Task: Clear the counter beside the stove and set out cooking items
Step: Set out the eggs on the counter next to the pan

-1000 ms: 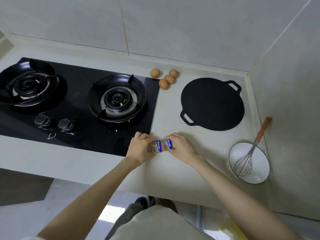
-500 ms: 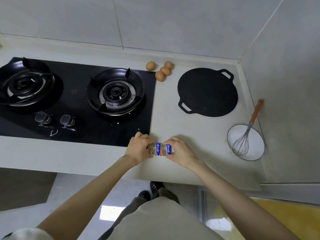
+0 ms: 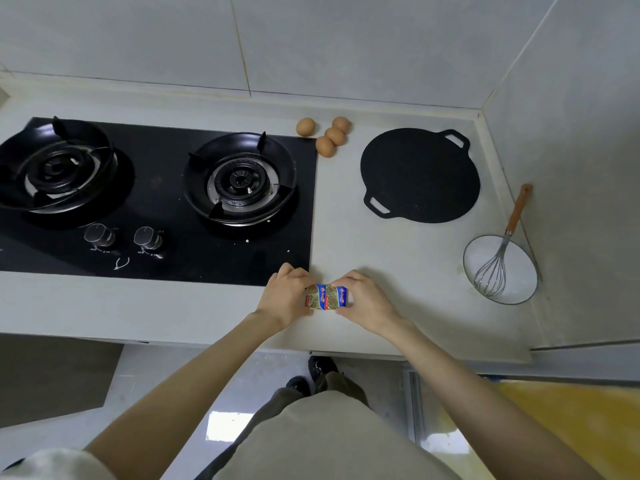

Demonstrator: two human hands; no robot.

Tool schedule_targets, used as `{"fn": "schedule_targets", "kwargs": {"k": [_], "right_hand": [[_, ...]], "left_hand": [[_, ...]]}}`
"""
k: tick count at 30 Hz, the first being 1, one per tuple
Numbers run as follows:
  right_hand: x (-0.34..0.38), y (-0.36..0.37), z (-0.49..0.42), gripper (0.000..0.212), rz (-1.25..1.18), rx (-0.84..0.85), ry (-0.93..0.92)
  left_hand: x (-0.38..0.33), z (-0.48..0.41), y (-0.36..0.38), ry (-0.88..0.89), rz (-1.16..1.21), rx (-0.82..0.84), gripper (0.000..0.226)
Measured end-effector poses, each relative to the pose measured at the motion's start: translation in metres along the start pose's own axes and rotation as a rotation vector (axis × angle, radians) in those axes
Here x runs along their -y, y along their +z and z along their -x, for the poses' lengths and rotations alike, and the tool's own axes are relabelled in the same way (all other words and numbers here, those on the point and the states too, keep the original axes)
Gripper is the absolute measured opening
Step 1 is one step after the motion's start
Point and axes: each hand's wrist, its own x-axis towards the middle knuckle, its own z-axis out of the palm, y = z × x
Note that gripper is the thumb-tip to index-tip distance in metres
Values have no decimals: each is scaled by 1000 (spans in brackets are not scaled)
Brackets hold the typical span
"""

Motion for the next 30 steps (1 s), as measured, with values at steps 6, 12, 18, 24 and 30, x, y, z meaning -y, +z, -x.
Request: {"fn": "schedule_targets", "kwargs": {"k": [6, 12, 18, 24, 30], "right_hand": [[-10, -16, -4, 47, -41, -51, 61], [-25, -57, -26, 38, -23, -105, 67], [-33, -106, -76, 37, 10, -157, 69], [-31, -149, -143, 36, 12, -165, 38], [-20, -169, -206, 38, 17, -154, 22]], "left_hand": [[5, -8, -13, 16, 65, -28, 64], [9, -41, -42, 1, 110, -113, 43], [10, -100, -84, -30, 143, -191, 40], [17, -163, -129, -65, 153, -265, 42], [35, -216, -160, -119, 170, -315, 43]]}}
